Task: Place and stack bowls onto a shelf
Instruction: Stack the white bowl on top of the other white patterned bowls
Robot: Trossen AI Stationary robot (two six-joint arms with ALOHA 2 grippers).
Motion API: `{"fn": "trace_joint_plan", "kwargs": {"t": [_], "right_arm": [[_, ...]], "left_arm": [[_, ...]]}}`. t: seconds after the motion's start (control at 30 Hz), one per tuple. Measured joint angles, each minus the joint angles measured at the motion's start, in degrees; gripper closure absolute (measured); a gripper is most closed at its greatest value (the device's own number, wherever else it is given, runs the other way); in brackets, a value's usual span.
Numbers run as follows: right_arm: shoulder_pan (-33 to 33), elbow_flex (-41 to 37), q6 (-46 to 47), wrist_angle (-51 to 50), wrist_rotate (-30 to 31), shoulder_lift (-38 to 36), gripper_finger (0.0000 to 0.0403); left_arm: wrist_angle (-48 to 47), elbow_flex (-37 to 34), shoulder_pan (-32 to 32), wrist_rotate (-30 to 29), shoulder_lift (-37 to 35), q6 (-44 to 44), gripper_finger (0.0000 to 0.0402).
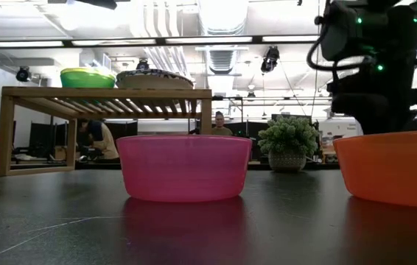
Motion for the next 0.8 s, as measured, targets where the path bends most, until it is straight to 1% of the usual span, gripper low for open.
{"fn": "trace_joint_plan", "kwargs": {"t": [0.13, 0.33, 0.57, 0.67, 0.8], "right_arm": [[0.02, -0.91, 0.31, 1.33, 2.66, 0.0, 0.0299], [0.02, -0.91, -0.83, 3.44, 2.85, 0.0, 0.0382], [0.34, 1.12, -2.74, 3.33, 2.81, 0.0, 0.0392], [1.5, 4.1, -5.27, 3.35, 3.74, -0.21, 0.0393], [4.87, 9.68, -10.05, 3.31, 6.42, -0.41, 0.0394]], "left_arm": [[0.01, 0.0, 0.0, 0.0, 0.0, -0.08, 0.0304], [0.01, 0.0, 0.0, 0.0, 0.02, -0.34, 0.0304], [0.07, 0.0, 0.0, 0.0, 0.02, -0.85, 0.0304], [0.08, 0.0, 0.0, 0.0, 0.02, -1.35, 0.0304], [0.09, 0.0, 0.0, 0.02, 0.02, -1.77, 0.0304]]}}
